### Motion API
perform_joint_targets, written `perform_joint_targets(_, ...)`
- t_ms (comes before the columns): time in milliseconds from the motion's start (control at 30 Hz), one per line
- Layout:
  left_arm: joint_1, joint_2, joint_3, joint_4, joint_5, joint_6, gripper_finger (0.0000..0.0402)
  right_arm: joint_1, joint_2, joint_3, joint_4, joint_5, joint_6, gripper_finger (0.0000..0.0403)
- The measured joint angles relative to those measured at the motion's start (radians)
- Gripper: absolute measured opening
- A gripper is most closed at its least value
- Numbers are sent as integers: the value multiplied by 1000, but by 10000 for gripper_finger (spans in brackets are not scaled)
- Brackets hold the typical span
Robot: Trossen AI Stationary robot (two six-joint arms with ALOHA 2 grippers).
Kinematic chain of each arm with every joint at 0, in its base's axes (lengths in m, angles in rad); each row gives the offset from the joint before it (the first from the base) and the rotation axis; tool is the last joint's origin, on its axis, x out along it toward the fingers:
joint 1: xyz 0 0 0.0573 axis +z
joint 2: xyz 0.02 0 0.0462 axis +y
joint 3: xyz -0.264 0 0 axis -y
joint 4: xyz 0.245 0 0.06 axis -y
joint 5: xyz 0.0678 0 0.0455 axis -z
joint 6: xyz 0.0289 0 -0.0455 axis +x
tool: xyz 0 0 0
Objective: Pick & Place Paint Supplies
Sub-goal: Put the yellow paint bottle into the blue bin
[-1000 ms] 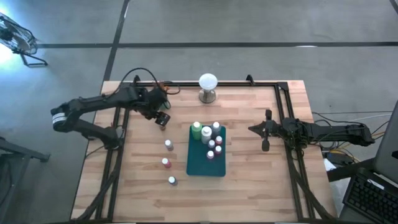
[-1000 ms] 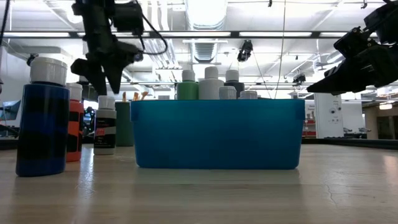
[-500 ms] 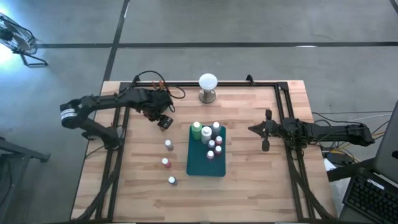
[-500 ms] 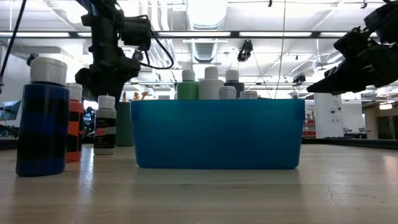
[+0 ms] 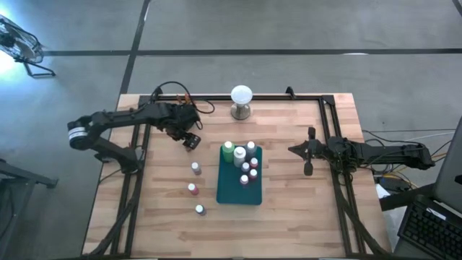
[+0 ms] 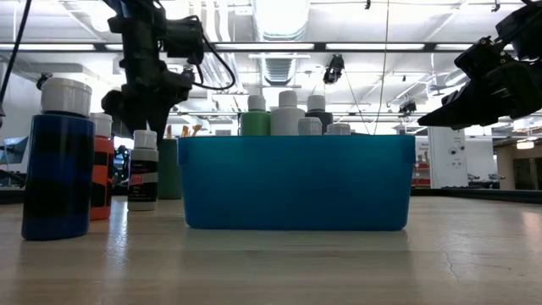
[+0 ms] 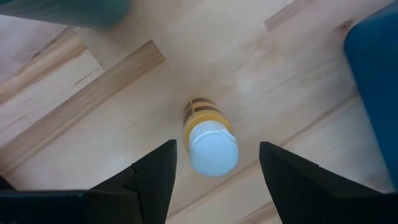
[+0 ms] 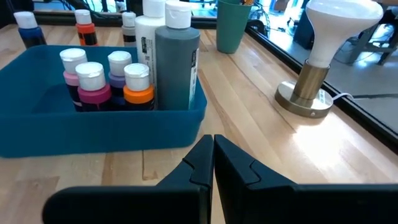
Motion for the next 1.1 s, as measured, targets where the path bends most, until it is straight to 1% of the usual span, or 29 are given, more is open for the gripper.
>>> perform_joint_targets(1100,0,-54,0,-1,5,3,234,0,0,0,0,0,-6,8)
